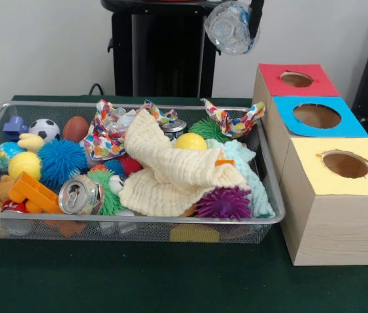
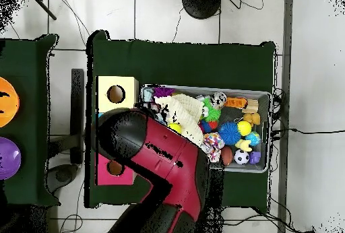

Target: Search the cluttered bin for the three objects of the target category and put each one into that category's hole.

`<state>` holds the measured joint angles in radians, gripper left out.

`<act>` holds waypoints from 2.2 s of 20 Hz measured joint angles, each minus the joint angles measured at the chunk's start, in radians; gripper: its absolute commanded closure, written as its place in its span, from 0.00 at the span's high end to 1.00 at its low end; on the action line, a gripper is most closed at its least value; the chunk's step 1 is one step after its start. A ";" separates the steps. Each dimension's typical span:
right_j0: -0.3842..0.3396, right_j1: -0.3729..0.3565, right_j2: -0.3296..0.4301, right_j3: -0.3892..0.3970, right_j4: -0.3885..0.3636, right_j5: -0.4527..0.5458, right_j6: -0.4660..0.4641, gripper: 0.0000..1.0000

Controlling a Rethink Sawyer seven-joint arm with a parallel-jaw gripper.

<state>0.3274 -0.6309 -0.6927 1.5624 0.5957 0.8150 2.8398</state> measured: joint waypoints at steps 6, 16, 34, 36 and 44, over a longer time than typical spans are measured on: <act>0.009 0.015 0.012 -0.019 0.027 -0.019 0.000 0.00; 0.030 0.050 0.022 -0.071 0.085 -0.031 0.000 0.00; 0.079 0.089 0.102 -0.069 0.228 -0.203 0.000 0.00; 0.087 0.099 0.102 -0.069 0.226 -0.205 0.000 0.00; 0.089 0.127 0.102 -0.068 0.179 -0.200 0.000 0.00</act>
<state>0.4162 -0.5039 -0.5906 1.4948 0.7749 0.6148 2.8398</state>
